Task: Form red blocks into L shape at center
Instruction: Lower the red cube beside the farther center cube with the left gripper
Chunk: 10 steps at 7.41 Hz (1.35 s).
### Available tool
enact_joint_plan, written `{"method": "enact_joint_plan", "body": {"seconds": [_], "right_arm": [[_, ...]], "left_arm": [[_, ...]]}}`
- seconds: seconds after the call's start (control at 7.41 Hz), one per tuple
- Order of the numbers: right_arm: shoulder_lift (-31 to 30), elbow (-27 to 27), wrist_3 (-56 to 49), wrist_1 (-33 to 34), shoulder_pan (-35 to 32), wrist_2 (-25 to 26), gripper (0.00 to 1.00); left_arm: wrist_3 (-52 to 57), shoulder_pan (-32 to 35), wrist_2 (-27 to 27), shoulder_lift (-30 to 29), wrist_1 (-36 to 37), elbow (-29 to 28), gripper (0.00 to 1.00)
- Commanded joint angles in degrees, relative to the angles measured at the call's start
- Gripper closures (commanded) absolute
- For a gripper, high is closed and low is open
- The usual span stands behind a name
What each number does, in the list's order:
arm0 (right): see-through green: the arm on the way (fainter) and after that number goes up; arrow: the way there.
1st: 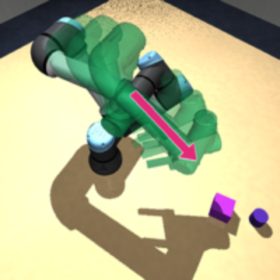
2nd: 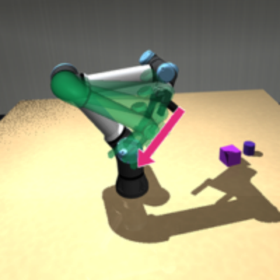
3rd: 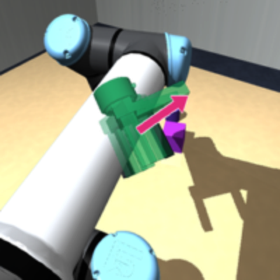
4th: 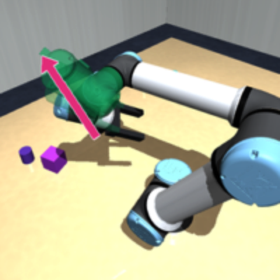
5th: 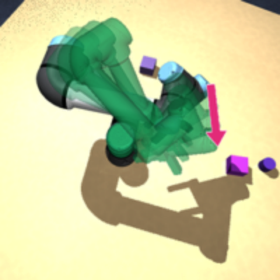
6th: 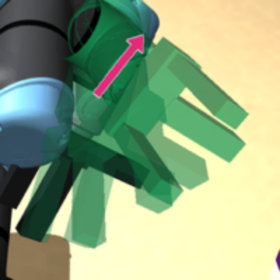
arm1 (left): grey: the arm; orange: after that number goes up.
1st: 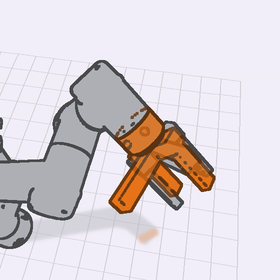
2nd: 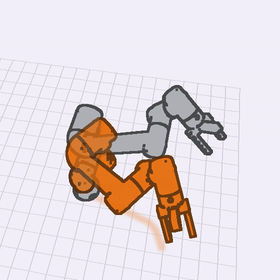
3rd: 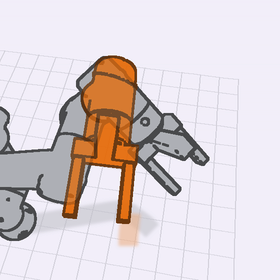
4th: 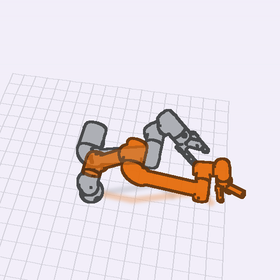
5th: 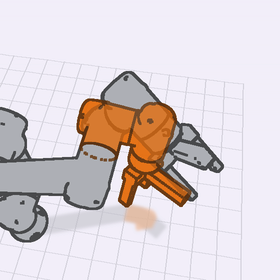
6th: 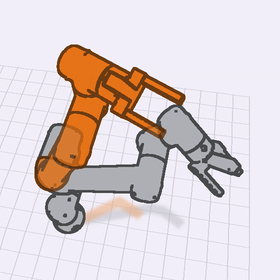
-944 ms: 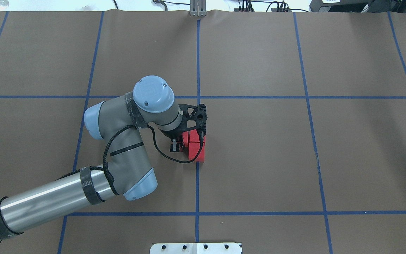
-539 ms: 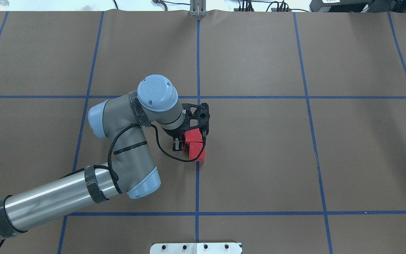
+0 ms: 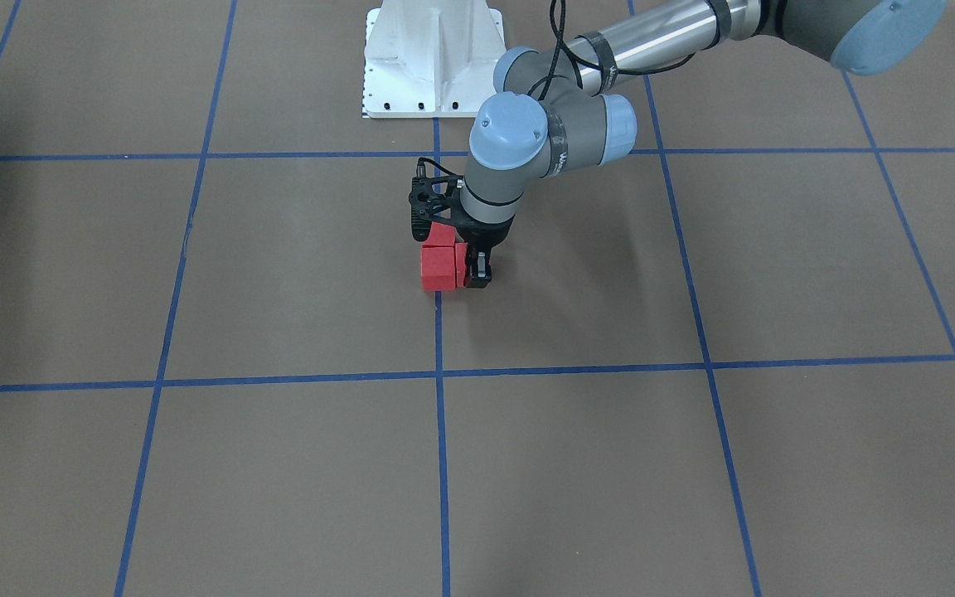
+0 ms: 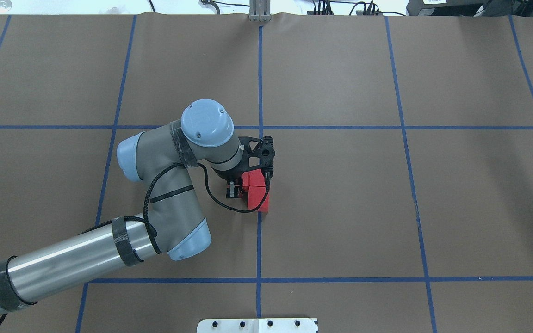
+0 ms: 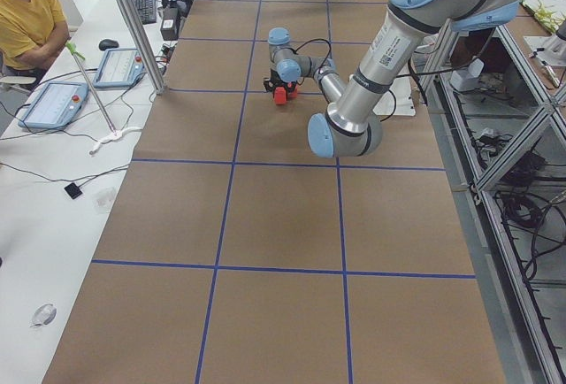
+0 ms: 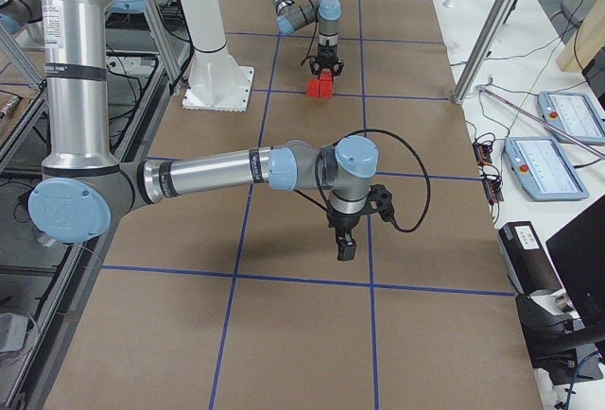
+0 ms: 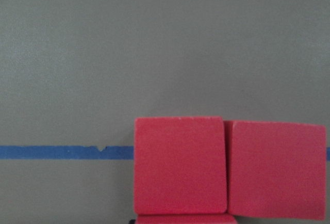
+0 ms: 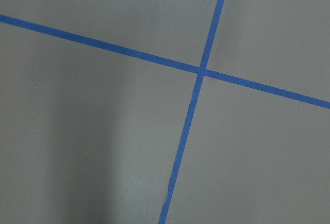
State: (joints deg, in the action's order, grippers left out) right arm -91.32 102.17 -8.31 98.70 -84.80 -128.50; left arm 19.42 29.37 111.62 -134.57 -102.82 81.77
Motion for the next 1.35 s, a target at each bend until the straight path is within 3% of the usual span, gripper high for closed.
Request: {"method": "enact_joint_plan", "body": {"seconds": [0.0, 1.21], "right_arm": [[0.00, 0.05, -0.04, 0.00, -0.01, 0.00, 0.00], [0.00, -0.13, -0.04, 0.00, 0.07, 0.00, 0.00]], "left_arm": [[0.00, -0.02, 0.00, 0.01, -0.01, -0.38, 0.85], [-0.09, -0.10, 0.00, 0.01, -0.19, -0.47, 0.74]]}}
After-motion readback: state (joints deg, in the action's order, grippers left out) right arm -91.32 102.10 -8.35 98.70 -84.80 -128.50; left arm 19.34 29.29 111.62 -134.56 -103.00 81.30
